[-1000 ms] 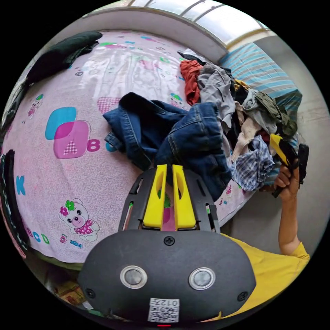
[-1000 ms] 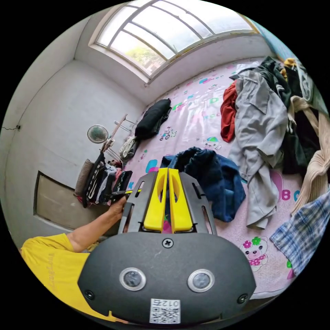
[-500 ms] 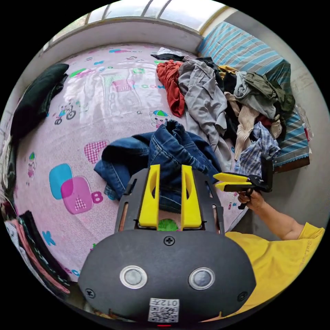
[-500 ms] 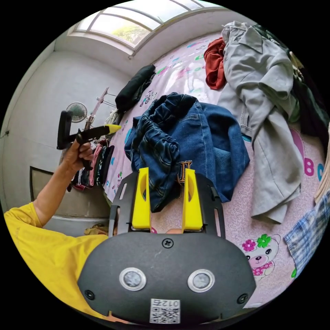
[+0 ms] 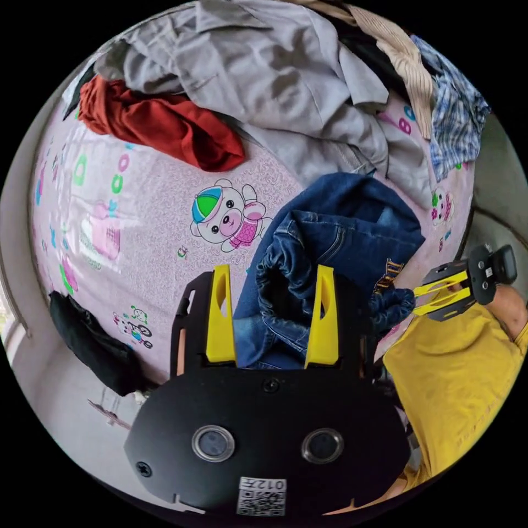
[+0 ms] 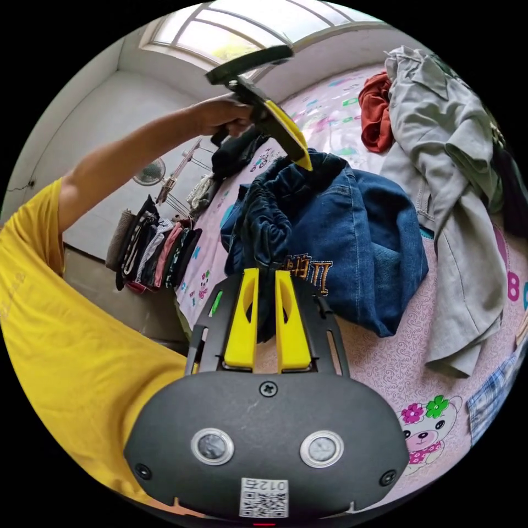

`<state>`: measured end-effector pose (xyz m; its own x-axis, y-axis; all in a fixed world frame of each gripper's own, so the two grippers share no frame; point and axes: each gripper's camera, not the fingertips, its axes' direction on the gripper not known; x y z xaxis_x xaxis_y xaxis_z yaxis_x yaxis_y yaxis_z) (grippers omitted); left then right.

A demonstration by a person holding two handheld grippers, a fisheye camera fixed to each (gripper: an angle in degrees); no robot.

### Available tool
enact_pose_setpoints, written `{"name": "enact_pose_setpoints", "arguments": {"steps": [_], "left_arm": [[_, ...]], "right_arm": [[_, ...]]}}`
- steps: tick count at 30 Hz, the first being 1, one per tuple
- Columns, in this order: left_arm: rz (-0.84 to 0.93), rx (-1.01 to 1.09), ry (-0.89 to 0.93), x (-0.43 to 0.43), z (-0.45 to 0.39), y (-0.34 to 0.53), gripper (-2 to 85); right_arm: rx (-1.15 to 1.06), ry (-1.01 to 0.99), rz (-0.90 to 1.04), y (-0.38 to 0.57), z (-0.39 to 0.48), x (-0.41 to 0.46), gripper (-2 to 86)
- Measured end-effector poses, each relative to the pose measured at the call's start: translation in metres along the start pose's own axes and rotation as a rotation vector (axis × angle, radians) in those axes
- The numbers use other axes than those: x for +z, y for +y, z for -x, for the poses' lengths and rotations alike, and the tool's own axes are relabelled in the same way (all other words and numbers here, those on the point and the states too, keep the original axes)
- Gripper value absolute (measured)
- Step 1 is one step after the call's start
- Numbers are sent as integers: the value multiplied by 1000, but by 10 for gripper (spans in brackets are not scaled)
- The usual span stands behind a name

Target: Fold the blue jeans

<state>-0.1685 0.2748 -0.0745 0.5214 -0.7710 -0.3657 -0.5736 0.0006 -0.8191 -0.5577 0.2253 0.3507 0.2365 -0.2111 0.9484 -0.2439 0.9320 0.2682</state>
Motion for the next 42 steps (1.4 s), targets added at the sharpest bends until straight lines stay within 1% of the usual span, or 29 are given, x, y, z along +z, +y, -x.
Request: {"name": "enact_pose_setpoints", "arguments": {"steps": [2, 5, 6, 10, 12, 13, 14, 17, 19, 20, 22, 23, 24, 25, 26, 27, 28, 29, 31, 32, 34, 35, 37, 39, 42], "left_arm": [[38, 25, 5, 7, 2, -9, 165], [58, 53, 152, 18, 10, -10, 134], [46, 33, 210, 21, 14, -5, 119], [-50, -48, 337, 22, 27, 32, 78], [-104, -89, 395, 22, 31, 55, 67], [-149, -112, 437, 21, 32, 74, 62], [-173, -124, 458, 20, 32, 85, 59], [-358, -240, 582, 16, 41, 155, 47], [-617, -388, 760, 14, 53, 235, 41], [-692, -427, 810, 14, 55, 257, 40], [-1004, -535, 977, 12, 55, 344, 37], [-1080, -548, 1003, 11, 52, 365, 37], [-1213, -562, 1033, 3, 44, 404, 36], [-1327, -561, 1021, -11, 34, 441, 36], [-1376, -554, 1002, -20, 28, 459, 36], [-1475, -527, 959, -41, 13, 494, 36], [-1574, -498, 933, -62, -3, 528, 36], [-1618, -484, 915, -74, -12, 545, 37], [-1772, -443, 800, -120, -52, 615, 39], [-1803, -433, 767, -131, -62, 632, 40], [-1899, -401, 624, -169, -109, 697, 43], [-1917, -398, 588, -176, -121, 712, 44], [-1973, -411, 431, -200, -169, 767, 46], [-1981, -435, 327, -210, -202, 799, 48], [-2008, -435, 252, -212, -248, 840, 50]], "right_arm": [[-40, -34, 0, 10, 5, 12, 33], [-37, -33, 21, 23, 5, 32, 44], [-25, -31, 28, 25, 3, 37, 48], [22, -45, 69, 40, 7, 79, 94], [25, -11, 92, 46, 17, 102, 88], [57, 44, 95, 52, 22, 115, 65], [74, 29, 79, 59, 28, 123, 49], [41, -23, 0, 79, 53, 123, 36], [-33, 20, -30, 89, 80, 116, 32], [-90, 56, -64, 93, 100, 107, 31], [-170, 101, -132, 94, 132, 88, 30], [-225, 124, -190, 92, 156, 72, 30], [-255, 132, -220, 91, 169, 64, 29], [-314, 161, -276, 88, 197, 48, 28], [-374, 195, -322, 84, 229, 34, 28], [-406, 212, -344, 82, 246, 27, 27], [-472, 250, -386, 80, 282, 15, 26], [-530, 281, -431, 80, 318, 4, 26], [-606, 298, -506, 84, 371, -12, 25], [-653, 320, -559, 91, 406, -22, 25], [-713, 349, -629, 104, 456, -33, 25], [-750, 360, -668, 115, 487, -39, 25], [-800, 378, -710, 135, 531, -43, 24], [-845, 397, -749, 157, 570, -45, 24], [-884, 424, -798, 195, 623, -40, 23]]}}
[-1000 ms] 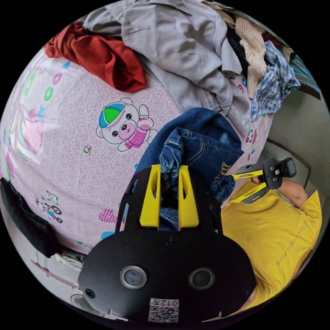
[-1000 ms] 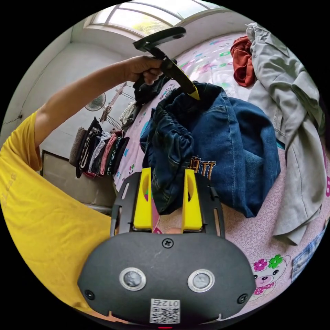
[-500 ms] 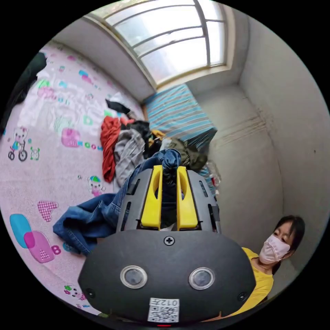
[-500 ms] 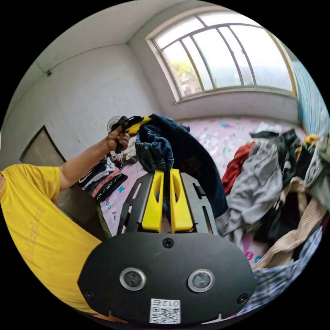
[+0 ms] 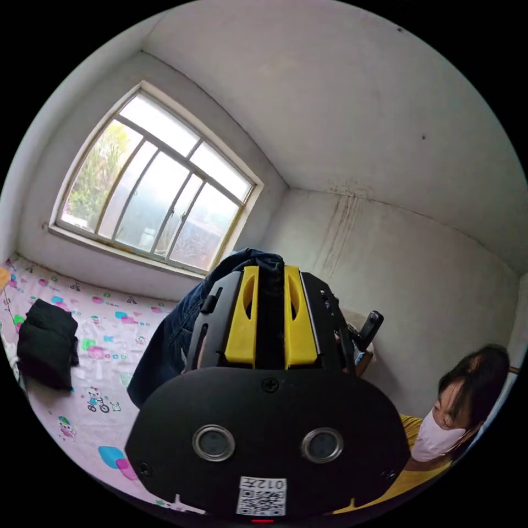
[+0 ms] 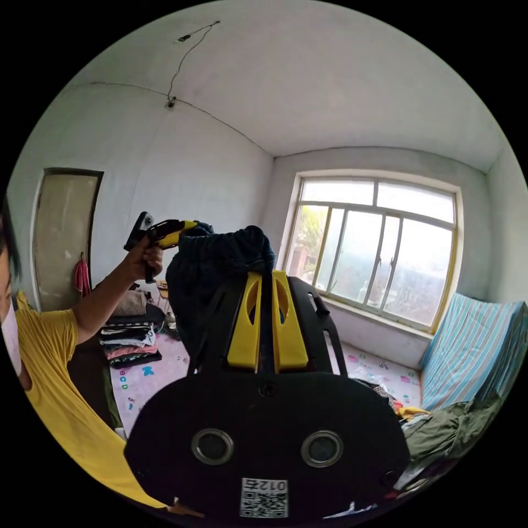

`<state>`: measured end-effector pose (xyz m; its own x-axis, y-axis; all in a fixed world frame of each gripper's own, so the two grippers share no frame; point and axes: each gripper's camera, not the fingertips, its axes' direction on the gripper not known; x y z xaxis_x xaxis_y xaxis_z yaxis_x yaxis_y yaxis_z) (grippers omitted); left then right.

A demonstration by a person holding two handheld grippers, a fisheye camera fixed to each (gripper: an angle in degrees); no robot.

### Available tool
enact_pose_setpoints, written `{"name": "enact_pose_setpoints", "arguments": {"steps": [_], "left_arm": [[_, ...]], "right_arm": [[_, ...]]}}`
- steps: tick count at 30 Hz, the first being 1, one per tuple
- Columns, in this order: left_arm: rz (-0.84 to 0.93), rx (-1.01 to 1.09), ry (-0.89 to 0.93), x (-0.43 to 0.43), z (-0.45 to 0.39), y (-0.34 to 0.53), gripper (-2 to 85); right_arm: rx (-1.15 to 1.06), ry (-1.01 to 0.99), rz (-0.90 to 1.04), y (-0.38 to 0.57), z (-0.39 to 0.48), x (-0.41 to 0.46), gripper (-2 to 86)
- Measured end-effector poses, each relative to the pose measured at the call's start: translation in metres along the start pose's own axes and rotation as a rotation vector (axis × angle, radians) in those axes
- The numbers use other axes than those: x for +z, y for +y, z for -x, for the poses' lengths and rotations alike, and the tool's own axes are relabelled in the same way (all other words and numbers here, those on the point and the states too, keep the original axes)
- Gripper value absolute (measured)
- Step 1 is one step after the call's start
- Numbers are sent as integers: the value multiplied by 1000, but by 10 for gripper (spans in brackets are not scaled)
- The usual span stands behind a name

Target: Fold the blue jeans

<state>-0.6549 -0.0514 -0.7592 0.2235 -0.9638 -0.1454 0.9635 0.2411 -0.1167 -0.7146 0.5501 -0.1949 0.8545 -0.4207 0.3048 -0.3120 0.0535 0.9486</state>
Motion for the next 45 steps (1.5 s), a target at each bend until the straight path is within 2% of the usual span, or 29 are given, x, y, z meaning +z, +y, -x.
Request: {"name": "enact_pose_setpoints", "arguments": {"steps": [3, 8, 14, 18, 23, 26, 30, 32, 45], "left_arm": [[-70, 34, 55, -42, -33, 9, 51], [-127, 110, 24, -94, -85, 24, 52], [-154, 146, -22, -129, -112, 42, 53], [-124, 118, -84, -127, -90, 49, 51], [11, -1, -252, -92, -14, 51, 45], [17, -97, -296, -81, 24, 48, 43], [-115, 168, -399, -94, -23, 32, 42], [-95, 158, -426, -95, -30, 27, 42], [-168, 289, -368, -169, -154, 33, 44]], "right_arm": [[-19, -19, -34, -12, 47, -21, 23], [-33, -27, -98, -14, 120, -46, 23], [20, -66, -101, 1, 165, -28, 23], [38, -48, -25, 22, 178, 18, 23], [103, -30, 192, 65, 176, 130, 24], [115, -2, 213, 72, 186, 170, 24], [-77, 137, 76, 65, 234, 169, 24], [-34, 95, 167, 50, 232, 178, 23], [-17, 95, 17, 5, 269, 76, 23]]}}
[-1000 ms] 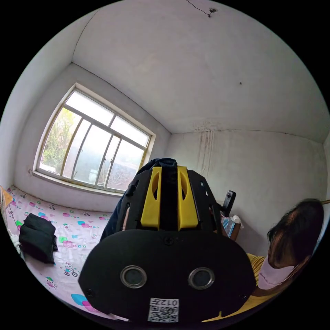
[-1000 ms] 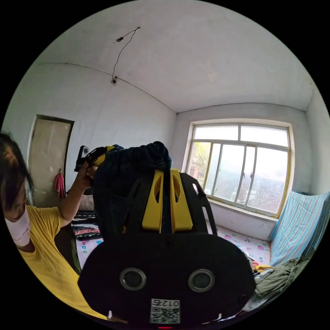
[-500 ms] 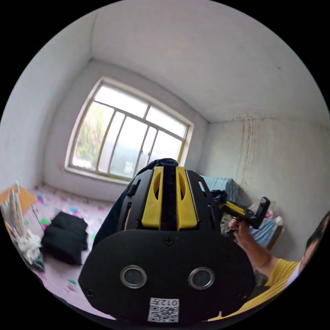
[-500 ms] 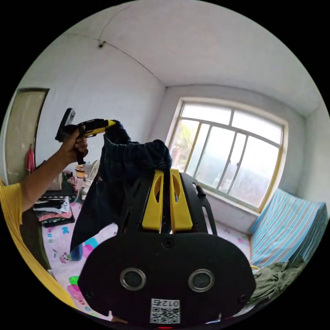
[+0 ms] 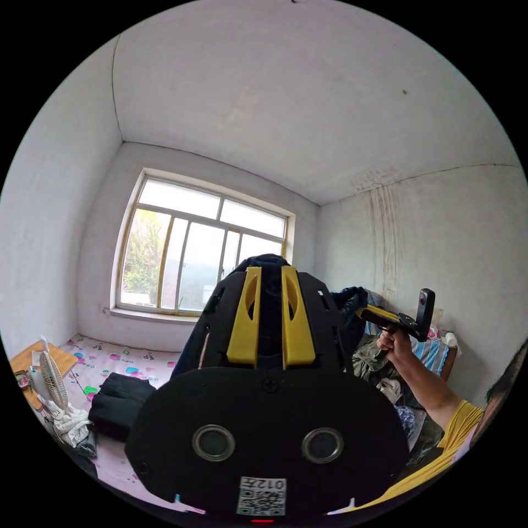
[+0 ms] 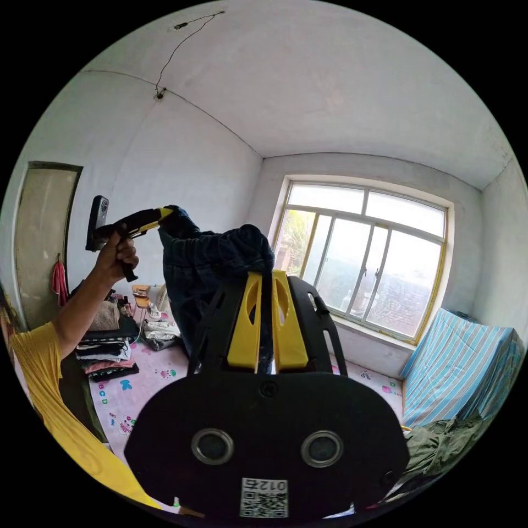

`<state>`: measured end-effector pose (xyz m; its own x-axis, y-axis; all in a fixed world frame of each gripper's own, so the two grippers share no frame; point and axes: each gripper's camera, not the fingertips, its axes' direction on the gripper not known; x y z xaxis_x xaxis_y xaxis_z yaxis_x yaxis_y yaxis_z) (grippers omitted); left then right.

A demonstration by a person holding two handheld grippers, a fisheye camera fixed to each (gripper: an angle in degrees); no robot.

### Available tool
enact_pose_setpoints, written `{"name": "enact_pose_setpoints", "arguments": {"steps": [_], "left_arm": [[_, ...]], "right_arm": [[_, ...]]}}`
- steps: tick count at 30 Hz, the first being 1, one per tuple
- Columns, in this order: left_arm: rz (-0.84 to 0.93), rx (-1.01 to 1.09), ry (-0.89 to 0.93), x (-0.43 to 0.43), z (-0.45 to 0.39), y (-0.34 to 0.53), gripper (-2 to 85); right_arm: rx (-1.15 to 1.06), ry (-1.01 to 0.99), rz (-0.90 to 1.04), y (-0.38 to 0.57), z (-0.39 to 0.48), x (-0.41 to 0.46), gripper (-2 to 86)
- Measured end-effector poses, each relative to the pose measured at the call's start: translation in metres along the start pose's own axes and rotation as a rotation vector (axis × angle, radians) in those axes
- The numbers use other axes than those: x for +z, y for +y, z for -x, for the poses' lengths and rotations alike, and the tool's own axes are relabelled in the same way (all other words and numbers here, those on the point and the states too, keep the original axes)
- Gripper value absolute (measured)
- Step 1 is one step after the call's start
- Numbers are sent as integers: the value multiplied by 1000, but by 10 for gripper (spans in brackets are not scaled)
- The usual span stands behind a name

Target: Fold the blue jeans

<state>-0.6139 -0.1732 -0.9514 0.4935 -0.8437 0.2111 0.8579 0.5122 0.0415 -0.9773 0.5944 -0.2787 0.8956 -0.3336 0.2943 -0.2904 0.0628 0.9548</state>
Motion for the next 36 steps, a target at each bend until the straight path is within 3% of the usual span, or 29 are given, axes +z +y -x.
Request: {"name": "enact_pose_setpoints", "arguments": {"steps": [8, 15, 27, 31, 36], "left_arm": [[-15, -45, 32, -43, -16, -5, 44], [48, -126, 26, -26, 16, 14, 46], [373, -271, -131, 162, 167, 119, 41], [286, -202, -160, 196, 184, 101, 39], [50, -68, -86, 176, 166, 52, 38]], "right_arm": [[-4, -45, -13, -7, -3, -33, 24], [10, -88, 24, 4, -40, 2, 25], [153, -102, 341, 109, -189, 236, 24], [106, -34, 260, 96, -238, 269, 25], [48, -8, 35, 45, -294, 238, 26]]}}
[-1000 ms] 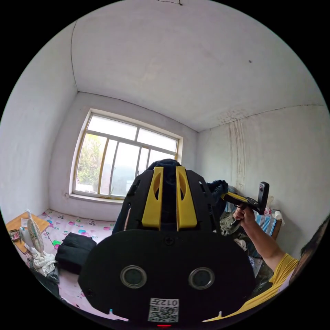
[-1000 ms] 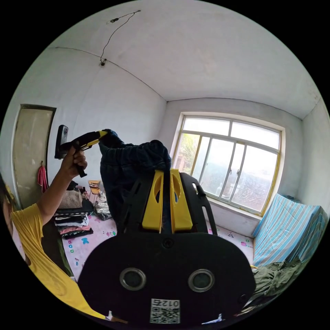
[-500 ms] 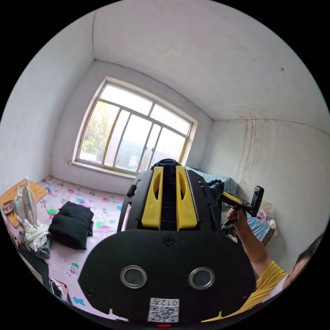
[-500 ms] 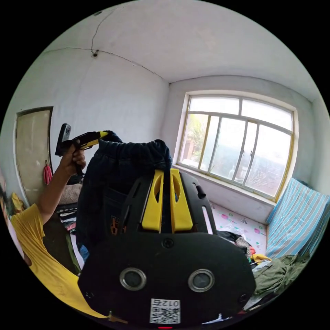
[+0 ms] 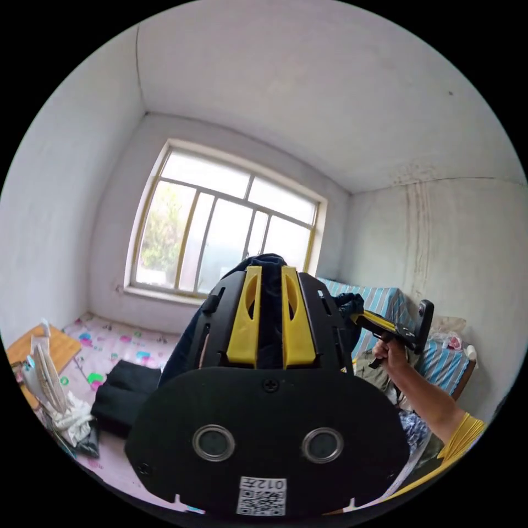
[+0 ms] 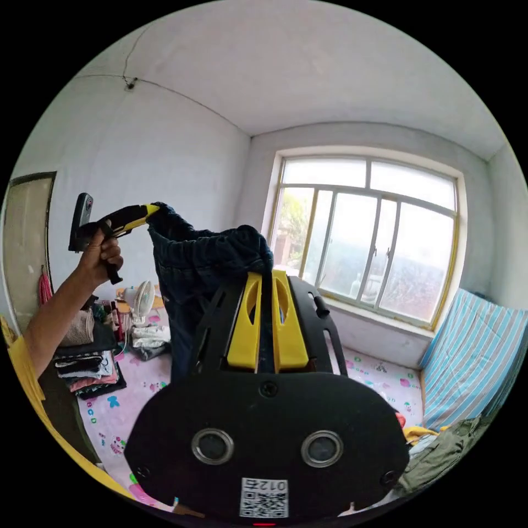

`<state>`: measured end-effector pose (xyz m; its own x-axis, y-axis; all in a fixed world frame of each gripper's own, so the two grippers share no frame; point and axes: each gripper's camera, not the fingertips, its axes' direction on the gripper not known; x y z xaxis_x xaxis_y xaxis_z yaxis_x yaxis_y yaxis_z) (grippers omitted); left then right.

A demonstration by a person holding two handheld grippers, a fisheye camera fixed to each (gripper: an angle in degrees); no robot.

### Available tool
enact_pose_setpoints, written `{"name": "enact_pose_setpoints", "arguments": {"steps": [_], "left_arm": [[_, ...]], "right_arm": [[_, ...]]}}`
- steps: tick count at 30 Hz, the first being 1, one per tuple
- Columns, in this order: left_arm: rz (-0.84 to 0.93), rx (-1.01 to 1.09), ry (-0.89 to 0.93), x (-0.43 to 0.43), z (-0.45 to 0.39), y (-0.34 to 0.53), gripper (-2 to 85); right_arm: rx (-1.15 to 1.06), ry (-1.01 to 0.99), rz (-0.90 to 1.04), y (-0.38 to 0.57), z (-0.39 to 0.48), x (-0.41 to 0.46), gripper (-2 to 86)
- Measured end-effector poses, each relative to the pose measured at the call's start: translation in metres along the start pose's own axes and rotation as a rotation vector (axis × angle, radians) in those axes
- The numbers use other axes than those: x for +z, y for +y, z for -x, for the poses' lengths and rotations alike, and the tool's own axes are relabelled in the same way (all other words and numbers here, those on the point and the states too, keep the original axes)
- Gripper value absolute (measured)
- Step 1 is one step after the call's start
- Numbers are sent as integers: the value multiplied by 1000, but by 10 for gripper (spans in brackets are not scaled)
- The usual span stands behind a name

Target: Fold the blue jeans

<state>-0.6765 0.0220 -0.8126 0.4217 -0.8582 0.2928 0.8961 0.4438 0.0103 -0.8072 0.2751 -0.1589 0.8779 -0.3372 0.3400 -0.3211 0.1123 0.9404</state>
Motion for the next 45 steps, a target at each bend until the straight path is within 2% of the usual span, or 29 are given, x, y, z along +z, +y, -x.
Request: {"name": "enact_pose_setpoints", "arguments": {"steps": [4, 8, 12, 14, 19, 22, 24, 29, 32, 36, 42, 45], "left_arm": [[-11, -50, 0, -21, -2, 10, 36], [96, -148, -15, -25, 20, 74, 31], [275, -325, -77, -23, 69, 208, 22], [371, -422, -109, -22, 94, 281, 17], [716, -701, -229, -35, 140, 506, 7], [820, -909, -251, -52, 145, 603, 5], [856, -961, -261, -62, 137, 637, 4], [814, -986, -255, -83, 115, 666, 3], [869, -953, -298, -84, 98, 673, 3], [881, -1027, -319, -96, 88, 691, 3], [848, -1024, -590, -124, 71, 674, 3], [877, -850, -633, -99, 50, 641, 3]], "right_arm": [[-79, -76, -43, -9, -38, -25, 26], [-94, -188, 63, 59, -65, -16, 26], [-41, -321, 229, 171, -84, 15, 28], [10, -424, 383, 256, -90, 40, 29], [167, -493, 700, 416, -97, 76, 29], [239, -506, 897, 493, -105, 80, 29], [260, -526, 967, 521, -113, 72, 29], [165, -534, 1061, 546, -143, 34, 30], [64, -563, 1102, 545, -154, 15, 30], [-33, -598, 1120, 540, -167, -8, 31], [-38, -668, 1135, 524, -198, -36, 32], [-97, -729, 1181, 511, -209, -36, 32]]}}
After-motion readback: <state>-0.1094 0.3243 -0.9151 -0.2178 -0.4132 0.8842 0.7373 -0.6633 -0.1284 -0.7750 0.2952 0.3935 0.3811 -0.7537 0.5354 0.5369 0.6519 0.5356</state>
